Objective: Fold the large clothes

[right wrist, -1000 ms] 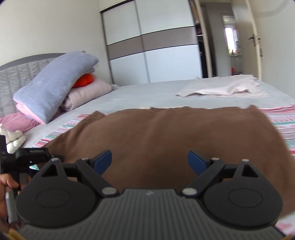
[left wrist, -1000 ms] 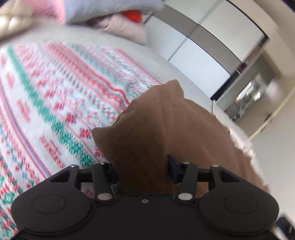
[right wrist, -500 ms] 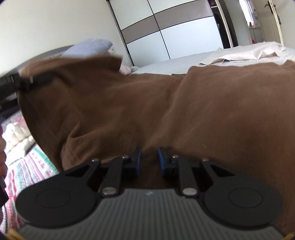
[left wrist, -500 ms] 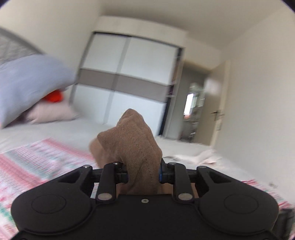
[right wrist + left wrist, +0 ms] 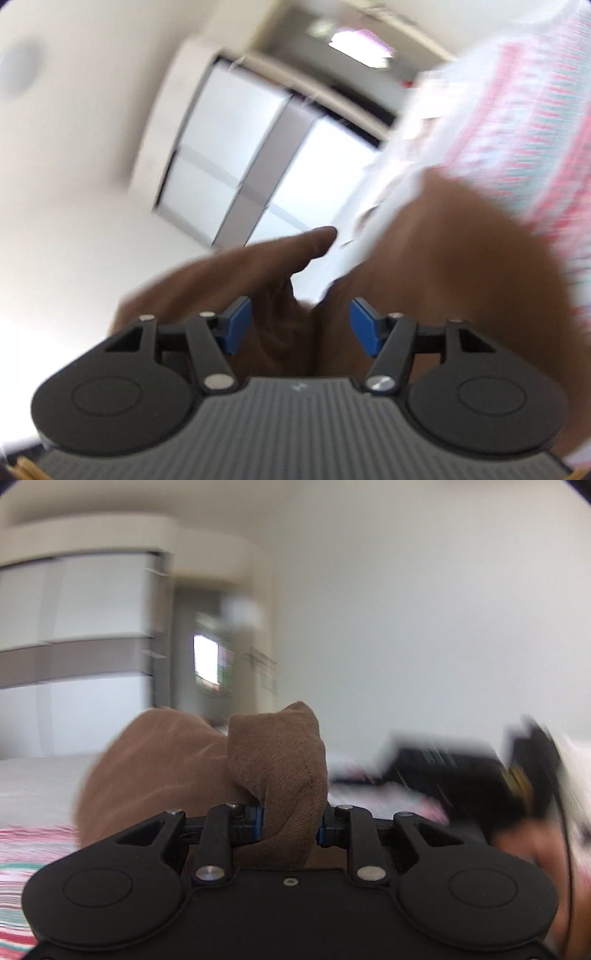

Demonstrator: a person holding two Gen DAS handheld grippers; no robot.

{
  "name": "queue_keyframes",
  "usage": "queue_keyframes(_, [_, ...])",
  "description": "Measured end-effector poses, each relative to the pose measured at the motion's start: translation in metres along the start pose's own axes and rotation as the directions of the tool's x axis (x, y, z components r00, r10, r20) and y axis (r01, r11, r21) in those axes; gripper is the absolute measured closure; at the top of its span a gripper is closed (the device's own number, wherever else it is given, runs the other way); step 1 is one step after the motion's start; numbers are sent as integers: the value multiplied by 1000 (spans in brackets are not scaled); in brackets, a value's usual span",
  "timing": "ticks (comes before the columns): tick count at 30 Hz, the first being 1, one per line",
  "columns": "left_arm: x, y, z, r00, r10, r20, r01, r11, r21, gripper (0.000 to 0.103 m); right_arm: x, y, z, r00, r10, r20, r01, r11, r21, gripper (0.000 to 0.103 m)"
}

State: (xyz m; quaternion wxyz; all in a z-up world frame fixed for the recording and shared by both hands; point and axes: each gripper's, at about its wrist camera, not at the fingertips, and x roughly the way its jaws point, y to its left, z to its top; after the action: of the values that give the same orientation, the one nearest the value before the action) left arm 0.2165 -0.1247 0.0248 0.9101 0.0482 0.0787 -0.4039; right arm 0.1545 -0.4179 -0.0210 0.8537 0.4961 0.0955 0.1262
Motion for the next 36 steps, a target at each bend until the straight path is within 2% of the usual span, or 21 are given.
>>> queue_keyframes(1, [11,-6,-10,996,-55,-74,56,998,20,78,-6,-11,7,1000,3,12,-3,999,50,38])
queue_keyframes(2, [22,-10,-21,984,-98,-150,104,994,32,78,-13,-22,12,999,21,24,-23,995,99,36])
queue_keyframes(3, [31,-13,-34,970,-123,-211,135,990,44,78,-17,-30,17,998,52,34,-56,988,141,29])
queue_keyframes(4, [35,-12,-45,963,-135,-234,152,987,57,77,-20,-36,20,995,90,37,-95,980,173,21])
queue_keyframes(6, [34,-8,-48,963,-141,-228,158,986,56,77,-21,-44,23,990,140,27,-142,968,205,17])
queue_keyframes(10, [15,4,-26,965,-151,-214,153,988,-7,72,-9,-34,18,998,46,-30,-42,991,126,17])
queue_keyframes(13, [-1,10,-14,964,-168,-206,170,985,-11,60,3,-17,9,997,-25,-68,27,999,34,16])
queue_keyframes(15, [-16,11,-10,959,-196,-204,190,981,-51,52,12,-5,5,992,-79,-97,77,997,-31,15])
queue_keyframes(17, [-36,11,-6,957,-221,-187,207,974,-92,38,20,10,0,982,-134,-129,122,988,-98,15])
queue_keyframes(20, [-64,17,-1,968,-190,-166,172,978,-115,19,24,33,-5,975,-147,-165,121,980,-159,13])
queue_keyframes(23, [-76,37,1,978,-115,-171,92,987,-135,13,44,49,-2,959,-157,-237,113,975,-191,9])
queue_keyframes(25, [-74,53,0,979,-48,-199,14,986,-168,9,64,58,3,927,-233,-294,161,956,-247,8])
queue_keyframes(27, [-67,74,-6,969,13,-246,-67,975,-213,7,90,67,7,879,-311,-362,195,926,-324,8])
queue_keyframes(29, [-59,95,-17,954,60,-292,-149,945,-293,7,111,73,7,835,-358,-418,199,904,-379,10])
queue_keyframes(31, [-54,114,-29,946,75,-314,-208,886,-415,7,126,76,4,805,-418,-421,238,877,-417,32])
queue_keyframes(32, [-51,123,-34,946,71,-316,-223,851,-476,7,130,80,1,800,-446,-402,258,860,-440,37])
queue_keyframes(34, [-54,147,-44,953,40,-301,-224,763,-607,7,130,97,-7,816,-463,-347,246,821,-515,72])
queue_keyframes(36, [-50,157,-48,960,28,-280,-225,676,-702,7,125,122,-17,845,-446,-295,196,772,-605,82])
